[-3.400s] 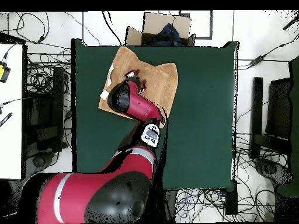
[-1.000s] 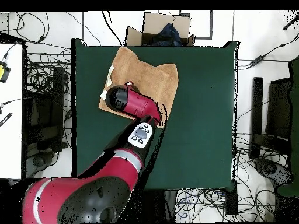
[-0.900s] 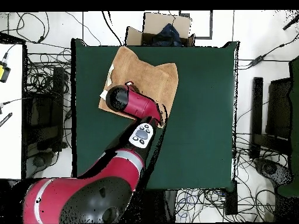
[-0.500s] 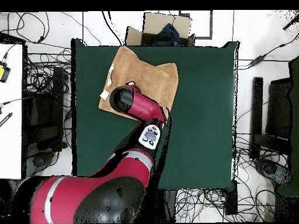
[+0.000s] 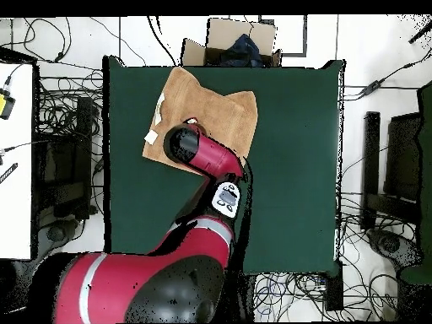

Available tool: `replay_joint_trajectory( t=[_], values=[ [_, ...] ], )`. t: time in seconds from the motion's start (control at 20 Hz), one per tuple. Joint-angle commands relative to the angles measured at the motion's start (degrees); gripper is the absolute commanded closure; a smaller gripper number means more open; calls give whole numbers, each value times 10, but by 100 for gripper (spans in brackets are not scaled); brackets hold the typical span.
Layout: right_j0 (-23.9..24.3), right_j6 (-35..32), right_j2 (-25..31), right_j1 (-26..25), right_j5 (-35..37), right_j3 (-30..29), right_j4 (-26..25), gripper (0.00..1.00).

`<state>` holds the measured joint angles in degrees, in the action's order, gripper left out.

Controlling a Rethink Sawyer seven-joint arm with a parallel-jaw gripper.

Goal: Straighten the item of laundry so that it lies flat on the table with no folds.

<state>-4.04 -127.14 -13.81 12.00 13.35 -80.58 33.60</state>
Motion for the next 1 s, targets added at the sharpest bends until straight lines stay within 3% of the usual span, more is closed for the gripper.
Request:
replay_joint_trajectory(
  t=[0.05, 0.55, 1.0],
  values=[
    [25, -51, 123, -47, -28, -114, -43, 0],
    [63, -61, 161, -19, -37, -178, -49, 0],
    [-12, -96, 83, -14, -151, -193, -72, 0]
  ],
)
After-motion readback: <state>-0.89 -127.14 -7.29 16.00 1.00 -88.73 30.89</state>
